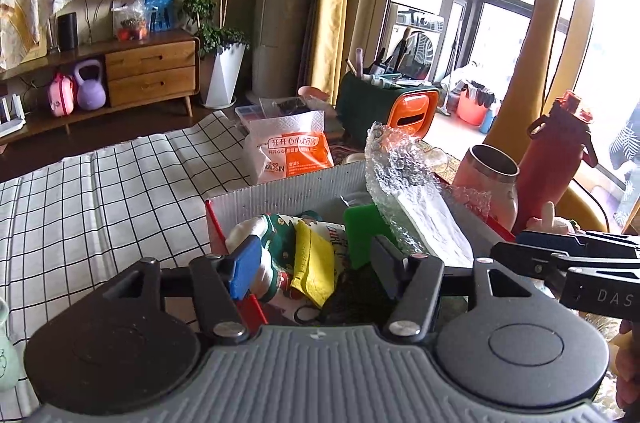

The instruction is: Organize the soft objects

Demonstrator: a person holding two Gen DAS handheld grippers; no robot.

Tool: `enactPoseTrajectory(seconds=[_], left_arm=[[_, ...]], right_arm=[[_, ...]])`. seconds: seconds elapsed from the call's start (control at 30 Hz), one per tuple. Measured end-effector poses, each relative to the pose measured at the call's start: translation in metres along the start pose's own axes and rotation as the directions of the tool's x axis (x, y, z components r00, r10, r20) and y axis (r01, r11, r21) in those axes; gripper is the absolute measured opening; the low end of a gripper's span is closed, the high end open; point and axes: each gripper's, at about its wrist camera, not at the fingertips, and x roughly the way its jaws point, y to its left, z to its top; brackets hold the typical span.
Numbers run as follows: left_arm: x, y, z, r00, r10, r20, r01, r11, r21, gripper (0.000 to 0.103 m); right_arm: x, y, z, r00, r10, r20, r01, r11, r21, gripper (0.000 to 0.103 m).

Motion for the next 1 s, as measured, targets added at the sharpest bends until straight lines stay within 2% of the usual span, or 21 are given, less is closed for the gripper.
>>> enactPoseTrajectory(seconds=[0.1, 0.37, 0.5, 0.73, 0.83, 1.0], left_arm=[[-0.014, -0.001, -0.004, 1.0, -0.009, 0.002, 0.009, 1.0, 0.003, 0.06], [-0.049, 0.002, -0.019, 1.0, -0.012, 0.024, 0.012, 1.0, -0.001, 0.06], [-0.062, 0.006, -0.029, 0.999, -0.013, 0.034, 0.013, 1.0, -0.007, 0.068], [-0.088, 0.008, -0.05, 0.998, 0.013, 0.06, -0.012, 1.0, -0.017, 0.068], [-0.097, 0.006, -0.057, 0.997, 0.014, 0.07, -0.013, 1.0, -0.015, 0.08], [-0.108, 0.004, -0.064, 0.997, 0.005, 0.079, -0.004, 1.0, -0.015, 0.084]], right_arm=[[-0.011, 0.013, -0.003, 1.0, 0.015, 0.015, -0.015, 0.999, -0.034, 0.055], [-0.041, 0.041, -0.012, 0.996, 0.062, 0.065, -0.056, 0.994, -0.091, 0.067], [-0.055, 0.052, -0.021, 0.993, 0.07, 0.096, -0.058, 0.991, -0.125, 0.075], [-0.069, 0.063, -0.033, 0.989, 0.082, 0.124, -0.064, 0.988, -0.139, 0.089], [-0.072, 0.064, -0.037, 0.989, 0.082, 0.124, -0.066, 0.99, -0.129, 0.093], [-0.079, 0.063, -0.043, 0.988, 0.079, 0.132, -0.063, 0.991, -0.119, 0.101]])
